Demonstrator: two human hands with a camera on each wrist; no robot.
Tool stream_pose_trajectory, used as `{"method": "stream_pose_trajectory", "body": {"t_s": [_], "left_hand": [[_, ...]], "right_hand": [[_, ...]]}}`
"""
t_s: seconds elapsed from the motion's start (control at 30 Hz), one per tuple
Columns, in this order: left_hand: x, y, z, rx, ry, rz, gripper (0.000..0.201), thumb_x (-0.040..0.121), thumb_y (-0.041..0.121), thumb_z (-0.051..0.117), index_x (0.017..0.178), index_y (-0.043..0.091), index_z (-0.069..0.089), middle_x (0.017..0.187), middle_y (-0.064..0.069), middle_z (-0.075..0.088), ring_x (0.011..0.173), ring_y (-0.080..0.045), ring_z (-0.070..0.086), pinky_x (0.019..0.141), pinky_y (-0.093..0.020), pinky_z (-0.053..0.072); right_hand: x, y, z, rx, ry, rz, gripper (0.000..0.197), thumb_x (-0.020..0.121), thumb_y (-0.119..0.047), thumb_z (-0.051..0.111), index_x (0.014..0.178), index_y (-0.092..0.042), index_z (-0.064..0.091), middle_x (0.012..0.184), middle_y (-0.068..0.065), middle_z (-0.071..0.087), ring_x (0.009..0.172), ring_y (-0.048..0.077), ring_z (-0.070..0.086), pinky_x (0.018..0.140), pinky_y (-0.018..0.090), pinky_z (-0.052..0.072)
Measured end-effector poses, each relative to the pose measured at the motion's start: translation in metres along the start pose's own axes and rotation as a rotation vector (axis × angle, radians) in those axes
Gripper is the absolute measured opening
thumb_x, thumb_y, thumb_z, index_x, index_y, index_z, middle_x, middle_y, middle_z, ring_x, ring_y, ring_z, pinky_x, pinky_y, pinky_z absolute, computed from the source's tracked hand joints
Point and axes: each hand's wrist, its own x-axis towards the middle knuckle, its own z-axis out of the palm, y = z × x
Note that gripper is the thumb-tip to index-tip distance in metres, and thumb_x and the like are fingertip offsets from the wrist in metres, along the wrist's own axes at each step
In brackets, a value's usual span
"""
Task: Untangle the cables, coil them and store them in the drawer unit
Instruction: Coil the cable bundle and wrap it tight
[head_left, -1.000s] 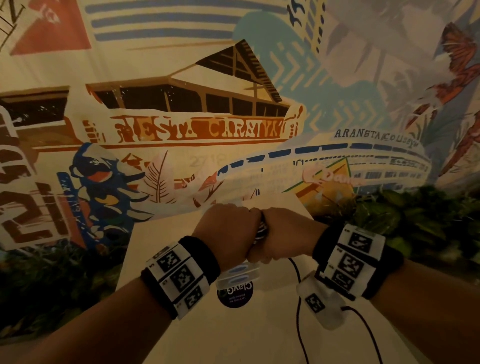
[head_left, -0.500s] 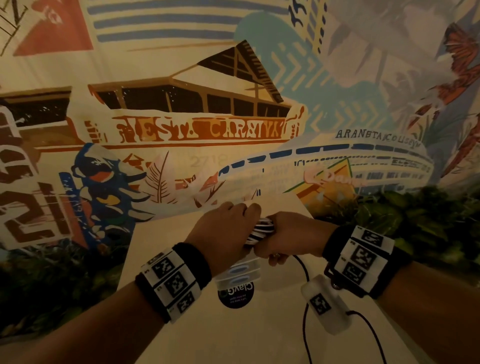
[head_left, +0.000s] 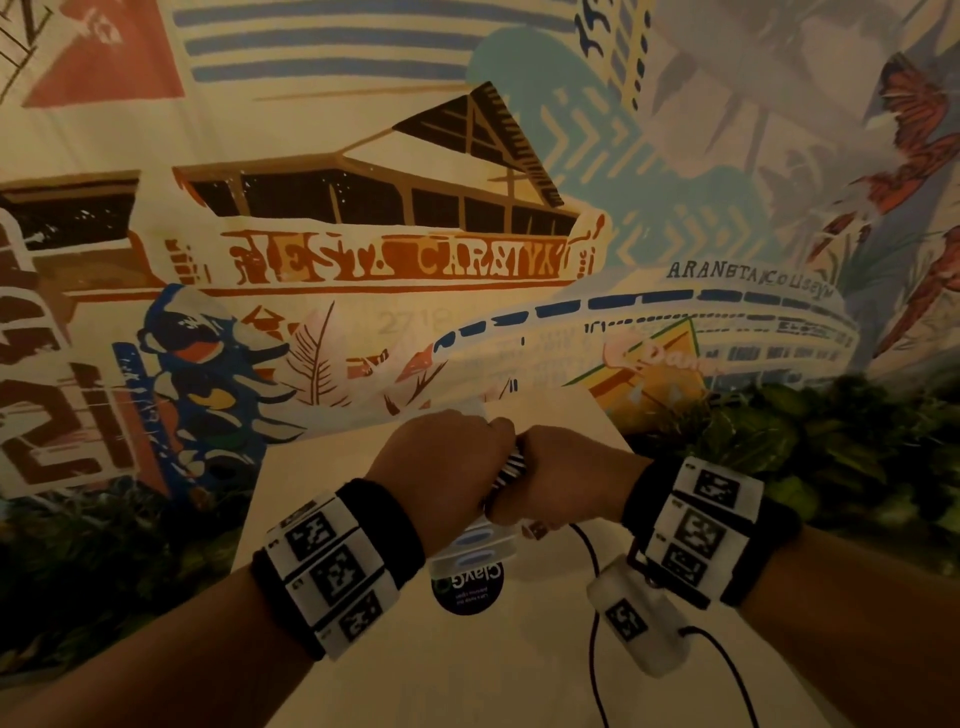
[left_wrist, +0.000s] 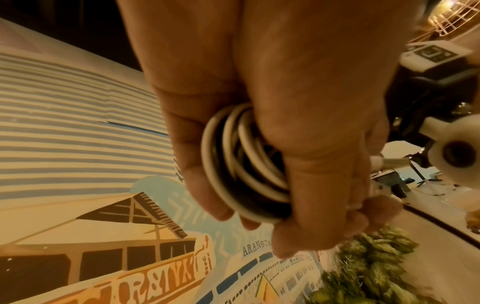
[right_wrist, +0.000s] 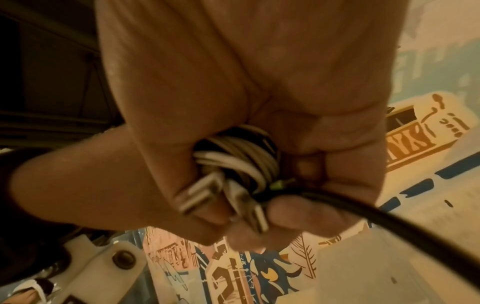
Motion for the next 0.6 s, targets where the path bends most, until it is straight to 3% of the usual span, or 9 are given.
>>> {"method": "stream_pose_trajectory", "body": {"t_s": [0.07, 0.13, 0.2, 0.27, 0.33, 0.4, 0.43, 0.5, 0.6], "left_hand": [[-0.003, -0.005, -0.001, -0.053, -0.012, 0.012, 0.031, 0.097, 0.04, 0.057, 0.122, 0.024, 0.049, 0.109, 0.003, 0.064, 0.095, -0.017, 0.061, 0.079, -0.026, 0.047], [-0.008, -0.012, -0.002, -0.203, -0.003, 0.03, 0.054, 0.09, 0.046, 0.066, 0.136, 0.028, 0.042, 0.12, 0.003, 0.064, 0.104, -0.016, 0.063, 0.089, -0.033, 0.053], [-0.013, -0.022, -0.007, -0.446, 0.02, 0.027, 0.084, 0.079, 0.056, 0.074, 0.148, 0.04, 0.027, 0.132, 0.005, 0.06, 0.111, -0.013, 0.063, 0.093, -0.037, 0.056], [-0.017, -0.034, -0.012, -0.577, 0.068, 0.014, 0.107, 0.068, 0.065, 0.08, 0.152, 0.047, 0.015, 0.138, 0.013, 0.055, 0.115, -0.004, 0.06, 0.092, -0.032, 0.057], [-0.023, -0.044, -0.01, -0.705, 0.092, -0.027, 0.117, 0.061, 0.064, 0.086, 0.153, 0.051, 0.015, 0.139, 0.022, 0.052, 0.116, 0.002, 0.058, 0.089, -0.028, 0.058], [-0.027, -0.045, -0.004, -0.973, 0.046, -0.046, 0.111, 0.062, 0.049, 0.093, 0.15, 0.052, 0.025, 0.139, 0.021, 0.054, 0.12, -0.001, 0.057, 0.091, -0.038, 0.059], [-0.027, -0.044, 0.0, -1.067, 0.02, -0.035, 0.103, 0.067, 0.04, 0.093, 0.15, 0.048, 0.031, 0.139, 0.018, 0.056, 0.123, -0.005, 0.057, 0.094, -0.042, 0.057], [-0.028, -0.038, 0.007, -1.181, 0.007, 0.036, 0.083, 0.076, 0.029, 0.088, 0.146, 0.03, 0.044, 0.138, 0.01, 0.06, 0.128, -0.013, 0.057, 0.102, -0.04, 0.052], [-0.029, -0.024, -0.004, -1.291, 0.031, 0.121, 0.064, 0.078, 0.053, 0.078, 0.131, 0.024, 0.055, 0.129, 0.017, 0.065, 0.126, -0.007, 0.058, 0.106, -0.026, 0.046]], "right_hand": [[-0.002, 0.002, 0.001, 0.008, 0.011, -0.037, 0.03, 0.091, -0.017, 0.069, 0.066, -0.028, 0.056, 0.063, -0.006, 0.055, 0.054, 0.004, 0.05, 0.06, 0.02, 0.039], [-0.004, 0.008, 0.002, 0.121, 0.016, -0.056, 0.027, 0.09, -0.016, 0.071, 0.07, -0.03, 0.06, 0.063, -0.006, 0.06, 0.056, 0.005, 0.056, 0.063, 0.019, 0.044], [-0.007, 0.013, 0.004, 0.306, 0.032, -0.054, 0.02, 0.088, -0.014, 0.074, 0.073, -0.025, 0.067, 0.061, -0.005, 0.065, 0.057, 0.008, 0.06, 0.065, 0.023, 0.049], [-0.01, 0.019, 0.003, 0.457, 0.05, -0.061, 0.008, 0.086, -0.014, 0.073, 0.078, -0.014, 0.072, 0.063, 0.0, 0.065, 0.062, 0.016, 0.06, 0.067, 0.03, 0.05], [-0.013, 0.022, 0.002, 0.626, 0.038, -0.115, 0.015, 0.088, -0.008, 0.066, 0.076, -0.013, 0.072, 0.064, 0.002, 0.061, 0.062, 0.017, 0.057, 0.065, 0.029, 0.047], [-0.016, 0.021, 0.004, 0.821, -0.017, -0.181, 0.032, 0.09, -0.001, 0.059, 0.073, -0.023, 0.074, 0.067, -0.001, 0.061, 0.062, 0.013, 0.056, 0.064, 0.025, 0.045], [-0.016, 0.019, 0.006, 0.892, -0.048, -0.218, 0.025, 0.086, -0.003, 0.061, 0.081, -0.023, 0.076, 0.074, 0.004, 0.062, 0.067, 0.016, 0.057, 0.065, 0.025, 0.046], [-0.015, 0.013, 0.012, 0.959, -0.1, -0.286, 0.028, 0.078, -0.008, 0.064, 0.105, -0.009, 0.071, 0.092, 0.016, 0.061, 0.081, 0.025, 0.057, 0.069, 0.027, 0.048], [-0.012, 0.0, 0.02, 1.032, -0.256, -0.353, 0.027, 0.082, 0.005, 0.056, 0.107, -0.006, 0.061, 0.078, -0.001, 0.067, 0.069, 0.01, 0.061, 0.063, 0.02, 0.05]]}}
